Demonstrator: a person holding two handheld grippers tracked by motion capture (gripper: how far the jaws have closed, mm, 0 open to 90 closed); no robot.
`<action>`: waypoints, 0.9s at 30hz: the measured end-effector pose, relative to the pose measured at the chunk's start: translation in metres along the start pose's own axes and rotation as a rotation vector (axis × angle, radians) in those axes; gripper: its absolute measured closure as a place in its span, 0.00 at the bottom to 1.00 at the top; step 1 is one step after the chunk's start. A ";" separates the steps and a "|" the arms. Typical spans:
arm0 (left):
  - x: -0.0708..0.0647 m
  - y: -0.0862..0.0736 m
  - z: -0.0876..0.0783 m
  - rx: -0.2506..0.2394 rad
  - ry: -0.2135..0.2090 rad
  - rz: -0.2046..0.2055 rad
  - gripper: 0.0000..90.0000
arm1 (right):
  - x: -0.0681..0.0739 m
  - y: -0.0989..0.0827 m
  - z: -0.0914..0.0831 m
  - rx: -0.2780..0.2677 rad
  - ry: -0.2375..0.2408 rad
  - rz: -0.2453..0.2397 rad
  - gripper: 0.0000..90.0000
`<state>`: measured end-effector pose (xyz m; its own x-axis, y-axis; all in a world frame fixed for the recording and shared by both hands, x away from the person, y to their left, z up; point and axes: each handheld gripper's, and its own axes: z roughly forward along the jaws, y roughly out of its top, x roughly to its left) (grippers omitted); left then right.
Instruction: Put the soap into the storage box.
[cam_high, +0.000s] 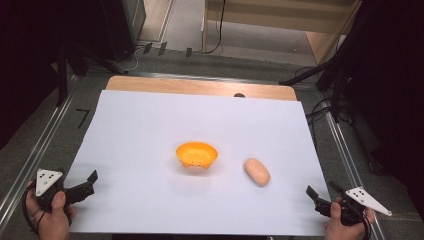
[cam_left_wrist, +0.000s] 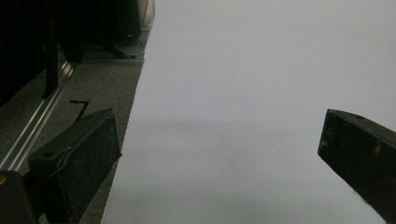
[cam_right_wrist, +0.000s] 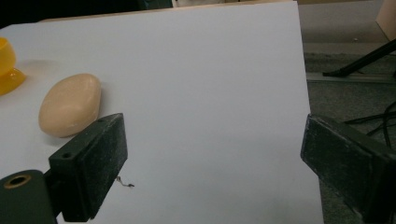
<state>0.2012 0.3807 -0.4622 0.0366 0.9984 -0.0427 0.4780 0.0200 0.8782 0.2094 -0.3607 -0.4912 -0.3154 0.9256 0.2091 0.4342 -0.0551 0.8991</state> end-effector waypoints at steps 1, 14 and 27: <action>0.000 0.000 0.000 0.000 0.000 0.000 0.00 | 0.001 0.000 0.000 0.004 -0.001 -0.007 0.09; 0.000 0.000 0.000 -0.003 -0.008 0.007 0.00 | 0.005 0.001 0.003 0.026 0.000 -0.055 0.13; 0.001 -0.001 -0.001 -0.010 -0.019 -0.005 0.00 | 0.007 0.002 0.005 0.055 -0.015 -0.061 0.07</action>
<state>0.2001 0.3818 -0.4623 0.0513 0.9971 -0.0562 0.4691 0.0256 0.8828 0.2126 -0.3528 -0.4898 -0.3303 0.9322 0.1481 0.4605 0.0222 0.8874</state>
